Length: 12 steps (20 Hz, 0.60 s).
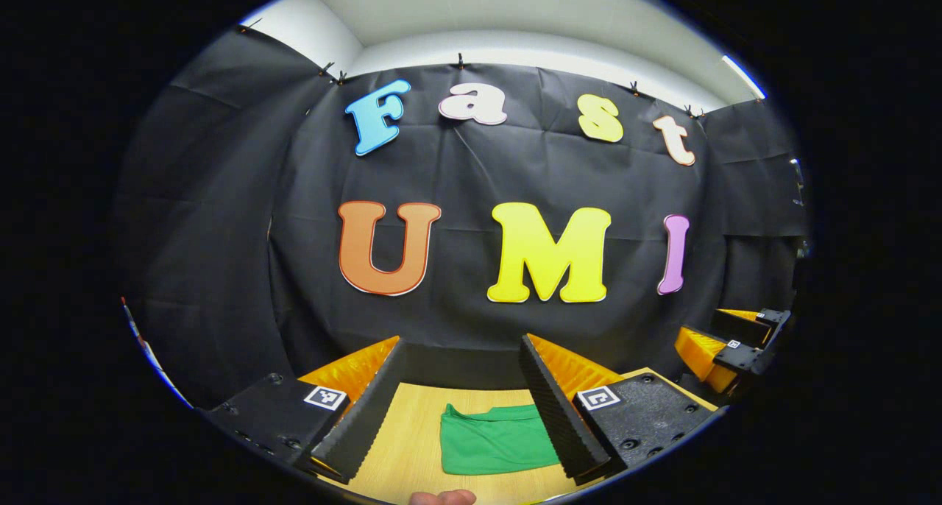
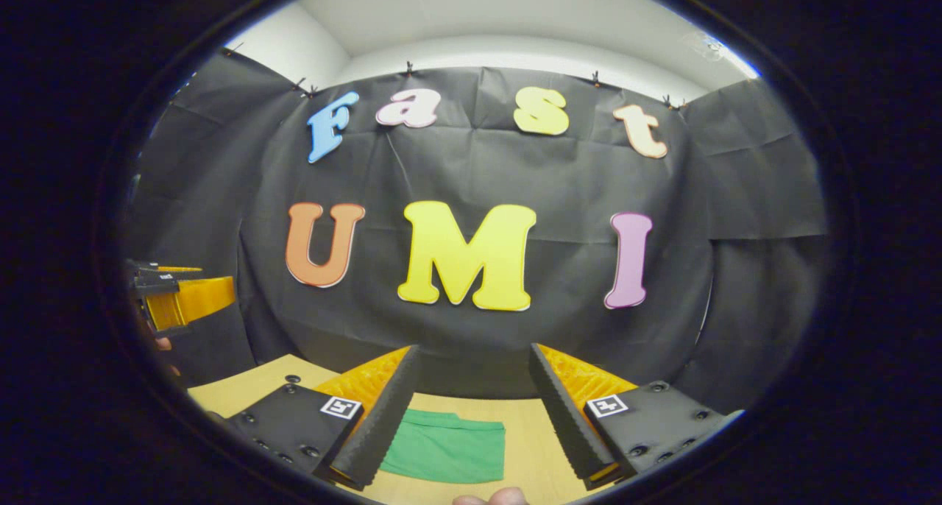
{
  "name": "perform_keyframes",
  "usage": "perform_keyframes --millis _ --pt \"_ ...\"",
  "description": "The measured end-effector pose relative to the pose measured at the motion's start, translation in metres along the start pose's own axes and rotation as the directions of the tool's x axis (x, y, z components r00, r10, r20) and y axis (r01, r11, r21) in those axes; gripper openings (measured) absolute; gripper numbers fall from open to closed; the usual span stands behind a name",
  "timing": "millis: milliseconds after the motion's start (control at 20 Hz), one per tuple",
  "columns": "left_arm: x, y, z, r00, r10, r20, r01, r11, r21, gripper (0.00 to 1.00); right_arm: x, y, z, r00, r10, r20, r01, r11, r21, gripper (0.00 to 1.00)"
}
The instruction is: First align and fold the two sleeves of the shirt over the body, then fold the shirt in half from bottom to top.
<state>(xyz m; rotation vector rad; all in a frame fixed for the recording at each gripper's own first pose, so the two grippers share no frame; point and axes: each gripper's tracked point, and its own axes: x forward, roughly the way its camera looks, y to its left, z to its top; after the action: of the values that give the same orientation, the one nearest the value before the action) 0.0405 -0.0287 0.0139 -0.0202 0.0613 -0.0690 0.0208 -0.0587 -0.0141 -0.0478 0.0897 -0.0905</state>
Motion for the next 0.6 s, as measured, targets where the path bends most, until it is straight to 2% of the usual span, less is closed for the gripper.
perform_keyframes --millis 50,100,150,200,250,350,500,550,600 --pt "-0.011 -0.002 0.001 1.000 0.005 0.008 -0.005 1.000 -0.006 0.98 -0.010 0.003 -0.002 1.000 -0.002 -0.003 0.002 1.000 0.003 0.92" --pt "-0.019 -0.004 0.002 1.000 0.007 0.021 -0.006 1.000 -0.009 0.88 -0.019 0.009 -0.003 1.000 0.007 -0.011 -0.007 1.000 0.019 0.93" --pt "-0.024 -0.006 -0.002 1.000 -0.003 0.018 0.003 1.000 -0.005 0.88 -0.026 0.016 -0.003 1.000 0.019 -0.017 -0.018 0.999 0.032 0.93" --pt "-0.028 -0.010 -0.008 1.000 -0.017 0.005 0.017 1.000 0.003 0.98 -0.031 0.015 -0.003 1.000 0.009 -0.020 -0.009 0.999 0.038 0.93" --pt "-0.032 -0.010 -0.013 1.000 -0.017 -0.007 0.017 1.000 0.011 0.98 -0.033 0.010 -0.004 1.000 -0.006 -0.024 0.007 0.999 0.041 0.98" --pt "-0.037 -0.009 -0.020 0.999 -0.019 -0.033 0.020 1.000 0.005 1.00 -0.036 0.006 -0.007 0.999 -0.030 -0.036 0.031 0.999 0.044 0.96" --pt "-0.038 -0.012 -0.019 0.999 -0.020 -0.035 0.021 1.000 0.002 0.98 -0.034 0.003 -0.007 0.998 -0.049 -0.036 0.051 0.998 0.043 0.95" --pt "-0.036 -0.013 -0.018 0.999 -0.022 -0.029 0.022 1.000 0.005 0.98 -0.033 0.001 -0.008 0.998 -0.057 -0.040 0.059 0.997 0.050 0.98" --pt "-0.035 -0.014 -0.016 0.999 -0.021 -0.026 0.021 1.000 0.008 0.98 -0.033 0.001 -0.011 0.997 -0.059 -0.049 0.062 0.996 0.064 0.95"
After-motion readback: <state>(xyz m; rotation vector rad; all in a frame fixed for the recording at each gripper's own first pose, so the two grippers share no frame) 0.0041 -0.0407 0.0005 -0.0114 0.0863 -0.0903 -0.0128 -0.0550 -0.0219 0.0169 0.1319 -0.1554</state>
